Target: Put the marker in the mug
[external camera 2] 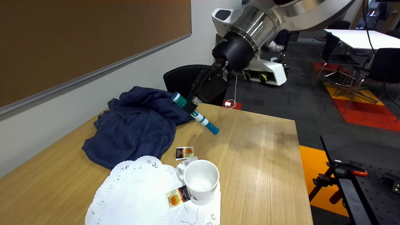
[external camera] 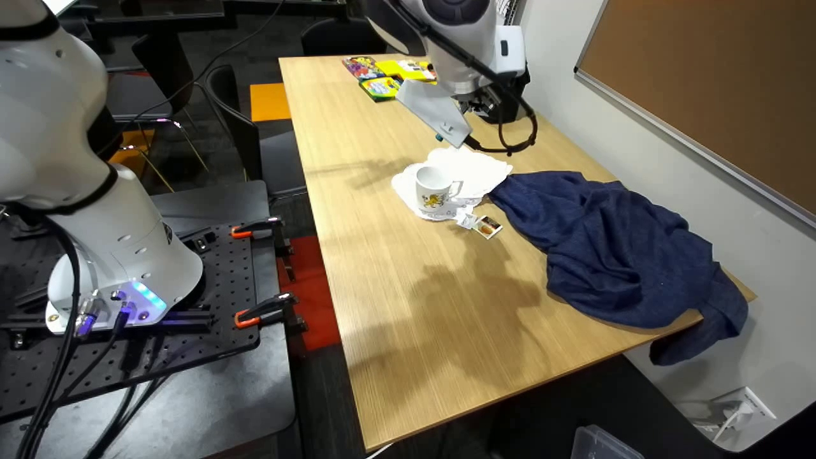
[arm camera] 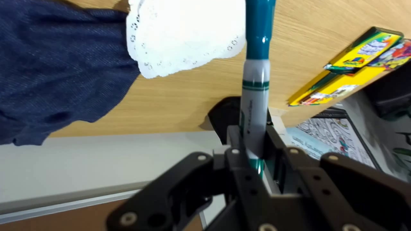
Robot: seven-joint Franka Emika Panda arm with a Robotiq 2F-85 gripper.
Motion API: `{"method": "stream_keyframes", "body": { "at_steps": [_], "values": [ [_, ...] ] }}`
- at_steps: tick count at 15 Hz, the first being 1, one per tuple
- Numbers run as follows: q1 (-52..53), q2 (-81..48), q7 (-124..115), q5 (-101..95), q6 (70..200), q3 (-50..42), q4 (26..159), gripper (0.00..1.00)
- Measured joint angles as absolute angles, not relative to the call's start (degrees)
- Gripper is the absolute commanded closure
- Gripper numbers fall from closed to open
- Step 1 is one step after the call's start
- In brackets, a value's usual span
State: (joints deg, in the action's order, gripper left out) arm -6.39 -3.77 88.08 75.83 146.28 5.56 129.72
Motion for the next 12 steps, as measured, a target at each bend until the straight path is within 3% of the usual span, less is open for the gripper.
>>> {"method": "stream_keyframes", "body": {
  "at_steps": [4,5,9,10,12],
  "values": [
    [-7.28,-4.32,100.16,79.43,134.98,1.09,130.84,0.95],
    [-7.27,-4.57,102.16,79.01,132.72,0.1,131.11,0.79],
    [-7.24,-5.39,105.48,77.04,128.96,-1.34,131.41,0.79],
    [-7.15,-5.39,105.48,76.96,128.96,-1.34,131.41,0.95],
    [-6.99,-5.39,105.48,77.11,128.96,-1.36,131.4,0.95]
  ]
}}
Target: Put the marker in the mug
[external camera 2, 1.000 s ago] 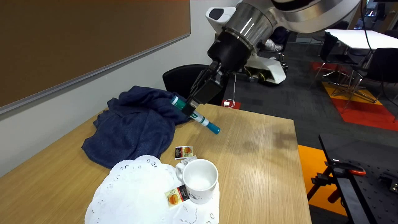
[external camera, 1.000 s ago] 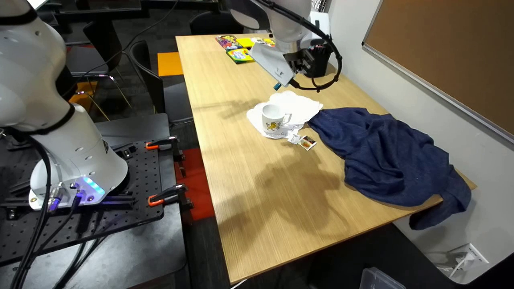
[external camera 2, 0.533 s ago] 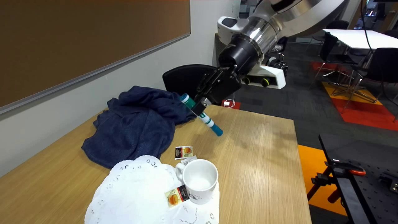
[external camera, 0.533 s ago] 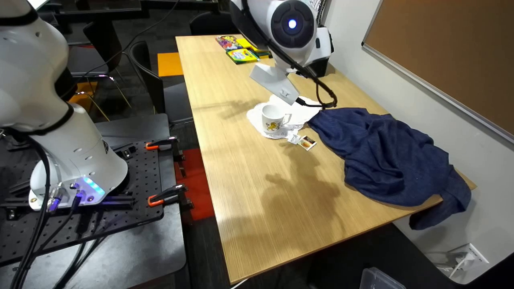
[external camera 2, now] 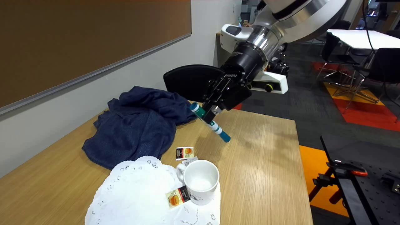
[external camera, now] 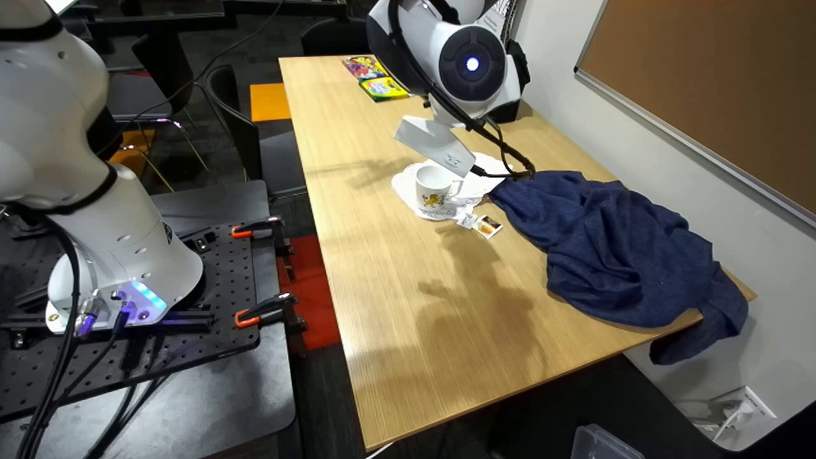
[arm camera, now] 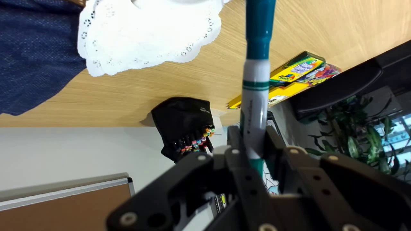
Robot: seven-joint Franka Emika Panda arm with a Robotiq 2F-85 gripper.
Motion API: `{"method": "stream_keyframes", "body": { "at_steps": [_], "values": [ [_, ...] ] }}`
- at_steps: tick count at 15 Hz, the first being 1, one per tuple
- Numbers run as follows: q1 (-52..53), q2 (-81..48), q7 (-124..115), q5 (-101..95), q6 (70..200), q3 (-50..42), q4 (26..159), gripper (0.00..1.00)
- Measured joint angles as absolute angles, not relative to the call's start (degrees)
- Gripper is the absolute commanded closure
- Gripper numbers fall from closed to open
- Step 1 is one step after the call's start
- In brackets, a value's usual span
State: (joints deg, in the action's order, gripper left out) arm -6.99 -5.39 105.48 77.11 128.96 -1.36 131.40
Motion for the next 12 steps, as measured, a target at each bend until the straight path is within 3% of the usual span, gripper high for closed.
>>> {"method": "stream_keyframes", "body": {
  "at_steps": [12],
  "values": [
    [-7.08,-8.47,118.66,84.05,116.94,-4.02,131.42,0.95]
  ]
}}
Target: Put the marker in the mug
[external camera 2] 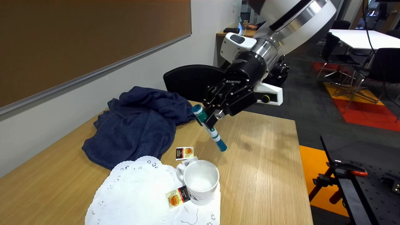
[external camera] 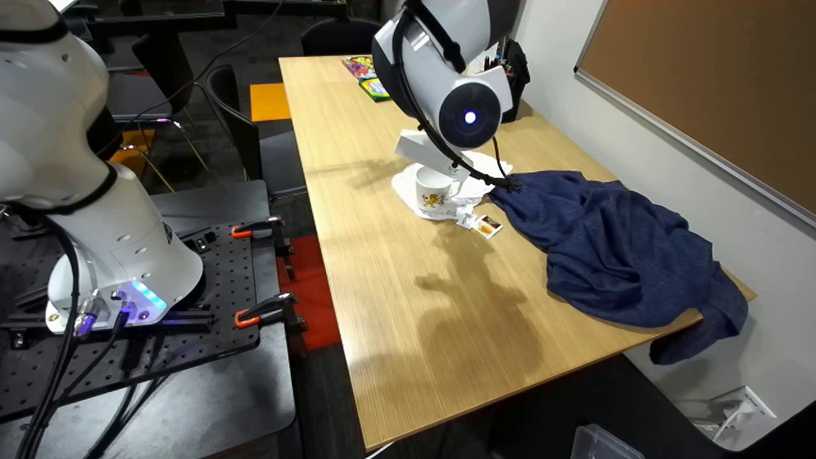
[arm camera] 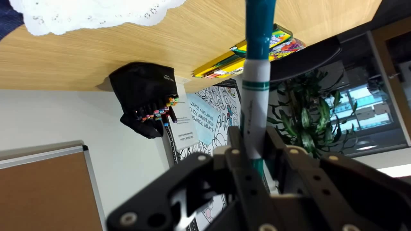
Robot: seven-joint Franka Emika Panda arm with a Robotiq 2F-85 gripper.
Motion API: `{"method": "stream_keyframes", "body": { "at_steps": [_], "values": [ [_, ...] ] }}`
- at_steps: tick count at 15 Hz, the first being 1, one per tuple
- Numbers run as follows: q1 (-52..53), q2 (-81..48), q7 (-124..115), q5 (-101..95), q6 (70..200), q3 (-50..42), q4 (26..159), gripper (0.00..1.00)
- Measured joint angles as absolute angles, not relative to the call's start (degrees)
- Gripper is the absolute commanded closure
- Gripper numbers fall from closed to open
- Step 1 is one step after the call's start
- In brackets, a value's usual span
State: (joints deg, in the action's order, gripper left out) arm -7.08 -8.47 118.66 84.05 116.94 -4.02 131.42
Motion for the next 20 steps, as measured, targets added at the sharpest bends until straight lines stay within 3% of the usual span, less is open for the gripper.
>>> {"method": "stream_keyframes", "body": {
  "at_steps": [20],
  "values": [
    [-4.23,-16.42,136.76,102.84,120.96,-4.08,133.48,0.95]
  ]
}}
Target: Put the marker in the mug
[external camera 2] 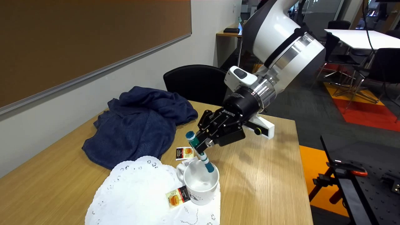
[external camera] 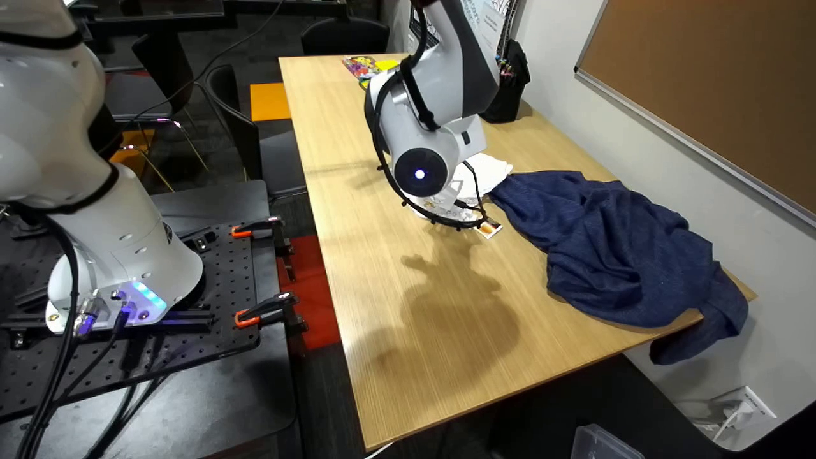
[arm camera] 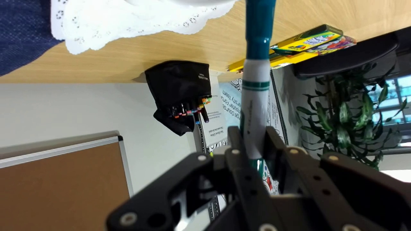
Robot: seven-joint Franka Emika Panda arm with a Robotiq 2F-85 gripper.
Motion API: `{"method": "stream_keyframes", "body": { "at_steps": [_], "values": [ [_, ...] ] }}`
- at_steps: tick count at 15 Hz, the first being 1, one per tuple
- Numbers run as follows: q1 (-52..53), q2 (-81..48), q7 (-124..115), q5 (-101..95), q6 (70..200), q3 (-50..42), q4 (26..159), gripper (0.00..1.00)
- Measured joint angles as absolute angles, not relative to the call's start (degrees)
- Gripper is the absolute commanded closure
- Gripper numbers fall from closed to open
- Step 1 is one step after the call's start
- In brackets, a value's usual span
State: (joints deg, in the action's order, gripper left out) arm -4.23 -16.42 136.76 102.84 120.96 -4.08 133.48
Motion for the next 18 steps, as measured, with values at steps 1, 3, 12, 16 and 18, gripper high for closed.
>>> {"method": "stream_keyframes", "body": {
  "at_steps": [1,3,12,16,18],
  "values": [
    [-3.9,-16.85,137.28,103.47,121.52,-4.08,133.47,0.95],
    [-3.33,-17.74,138.39,104.91,122.64,-4.08,133.42,0.95],
    [-1.73,-20.31,140.71,110.0,125.07,-4.12,133.08,0.31],
    [-1.69,-20.32,140.71,110.66,125.5,-4.36,132.96,0.02],
    [-1.69,-20.32,140.71,110.7,125.53,-4.53,132.89,0.0]
  ]
}}
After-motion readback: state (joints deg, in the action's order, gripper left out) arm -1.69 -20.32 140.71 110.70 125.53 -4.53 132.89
